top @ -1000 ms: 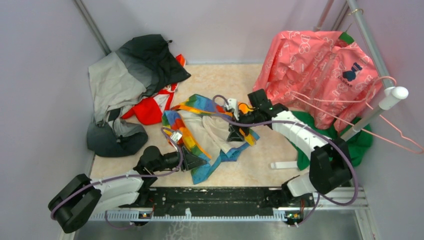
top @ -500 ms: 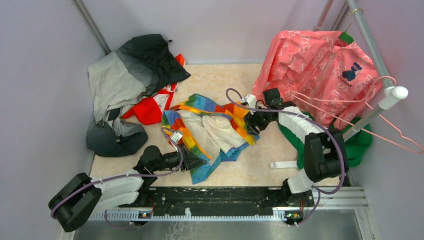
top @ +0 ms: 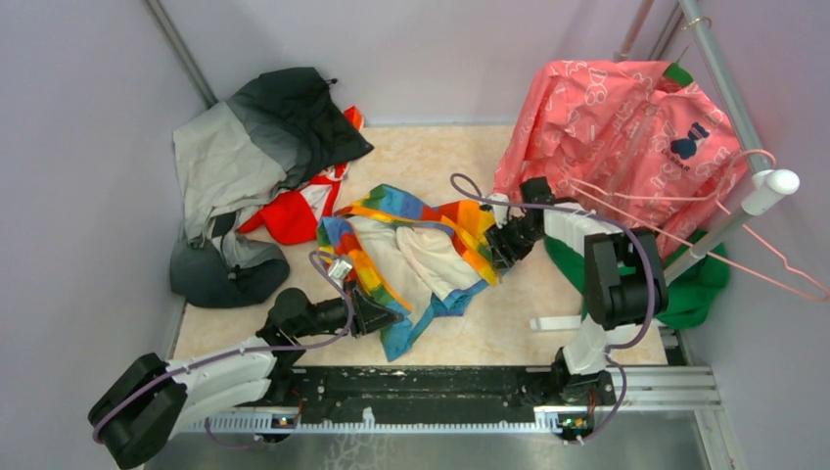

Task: Zip up the jacket
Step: Pick up the jacket from the center of the board.

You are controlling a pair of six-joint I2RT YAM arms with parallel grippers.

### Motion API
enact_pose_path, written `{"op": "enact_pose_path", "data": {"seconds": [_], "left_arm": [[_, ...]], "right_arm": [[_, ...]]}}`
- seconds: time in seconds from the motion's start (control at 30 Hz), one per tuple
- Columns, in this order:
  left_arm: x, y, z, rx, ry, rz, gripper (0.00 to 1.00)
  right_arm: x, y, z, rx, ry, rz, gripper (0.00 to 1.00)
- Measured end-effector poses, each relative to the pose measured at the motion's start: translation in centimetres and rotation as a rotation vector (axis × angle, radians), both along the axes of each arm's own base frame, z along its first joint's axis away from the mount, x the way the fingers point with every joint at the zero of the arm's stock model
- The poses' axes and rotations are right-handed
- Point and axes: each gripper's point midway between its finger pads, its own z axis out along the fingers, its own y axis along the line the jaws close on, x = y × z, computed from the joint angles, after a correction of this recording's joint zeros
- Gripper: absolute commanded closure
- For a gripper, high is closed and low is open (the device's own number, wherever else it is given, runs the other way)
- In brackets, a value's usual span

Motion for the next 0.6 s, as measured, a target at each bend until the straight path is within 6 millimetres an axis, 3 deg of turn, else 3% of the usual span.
{"op": "enact_pose_path", "data": {"seconds": [0.23,0.6], "left_arm": [[-0.2,0.2,0.4,-0.009,-0.014,0.001,1.00],[-0.2,0.3,0.4,-0.004,-0.021,0.002,1.00]], "right_arm": [[0.7,-0.2,0.1,0.035,0.008,-0.020,0.49],[0.6,1.1,-0.1,0.108,0.065,0.003,0.55]]}}
